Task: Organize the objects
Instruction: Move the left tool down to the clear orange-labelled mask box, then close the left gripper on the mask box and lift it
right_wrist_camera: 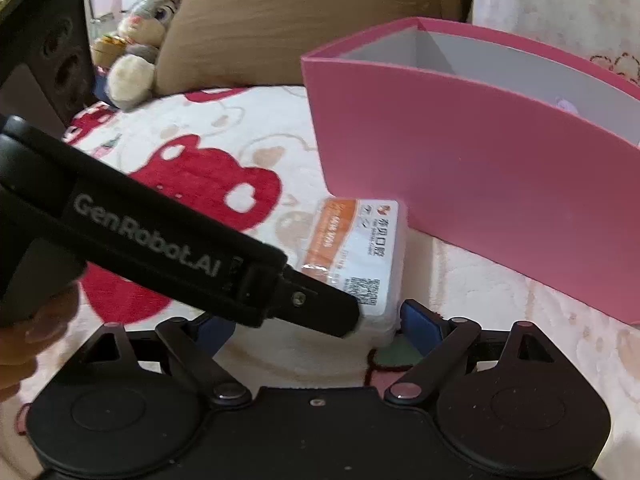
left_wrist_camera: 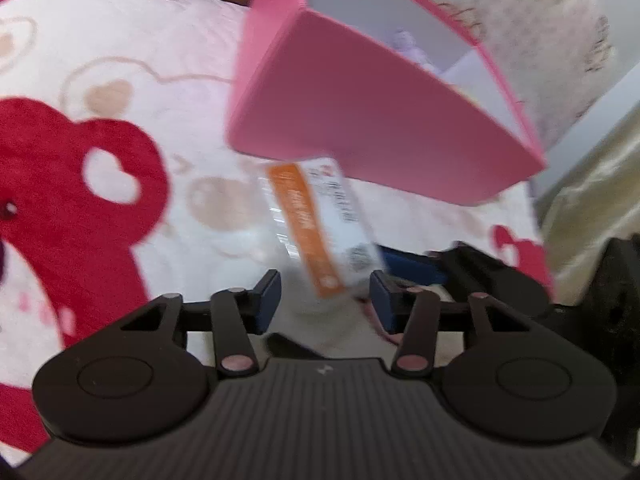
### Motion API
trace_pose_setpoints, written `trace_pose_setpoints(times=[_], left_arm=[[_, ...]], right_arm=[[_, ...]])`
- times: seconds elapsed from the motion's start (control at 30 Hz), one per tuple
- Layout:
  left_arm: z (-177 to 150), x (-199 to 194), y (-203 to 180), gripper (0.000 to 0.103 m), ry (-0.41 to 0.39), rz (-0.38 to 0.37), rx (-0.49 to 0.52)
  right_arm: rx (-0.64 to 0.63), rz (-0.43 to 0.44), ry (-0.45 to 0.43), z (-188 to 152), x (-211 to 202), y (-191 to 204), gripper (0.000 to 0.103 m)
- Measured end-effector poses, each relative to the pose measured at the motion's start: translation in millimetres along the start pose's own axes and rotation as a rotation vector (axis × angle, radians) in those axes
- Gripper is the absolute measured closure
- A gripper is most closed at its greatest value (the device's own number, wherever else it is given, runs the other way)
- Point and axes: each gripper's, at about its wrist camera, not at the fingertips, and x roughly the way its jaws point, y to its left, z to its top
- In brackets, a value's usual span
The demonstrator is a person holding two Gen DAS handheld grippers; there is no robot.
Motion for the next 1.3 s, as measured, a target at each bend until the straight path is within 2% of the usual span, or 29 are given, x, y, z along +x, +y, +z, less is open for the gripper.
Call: trace_pose_setpoints(times=[0.07, 0.1, 0.23, 0.4, 0.53, 0.7, 0.93, 1.13, 1.3], left_arm=[[1.9, 1.1, 4.6, 0.057, -0.016, -0.009, -0.028], [3.1, 2.1, 7.0, 0.057, -0.015, -0.013, -0.045], [6.6, 8.6, 11.0, 0.057, -0.03, -0.038, -0.094], [4.5, 10.5, 16.4, 0.058, -0.051, -0.054, -0.162], [2.2, 3.9, 12.1, 0.061, -0.035, -0.048, -0.183], [-4.7, -13.7, -11.8, 0.061, -0.009, -0.02, -0.131], [-9.8, -42.3, -39.8, 0.061, -0.001, -0.054, -0.097], [-10.7, -76.9, -65.5, 0.062, -0.003, -0.11, -0.054], [-1.2, -107.7, -97.1, 0.061, -0.04, -0.127, 0.046]], right_arm=[[-0.016, -0.062, 0.015, -1.0, 8.3, 2.5, 0.022], [-0.03, -0.091, 0.02, -2.0, 11.9, 3.7, 0.022], [-0.032, -0.107, -0.007, -3.3, 10.3, 5.1, 0.035], [0.013, -0.095, -0.009, -2.9, 9.6, -0.5, 0.035], [0.04, -0.095, 0.008, 0.8, 4.0, -0.9, 0.036], [0.061, -0.081, 0.047, 4.6, -16.7, 2.0, 0.036], [0.022, -0.107, 0.057, 9.0, -59.4, 9.2, 0.037], [-0.006, -0.13, 0.037, 13.1, -105.2, 16.6, 0.037], [0.012, -0.162, -0.019, 32.3, -139.6, 20.7, 0.037]])
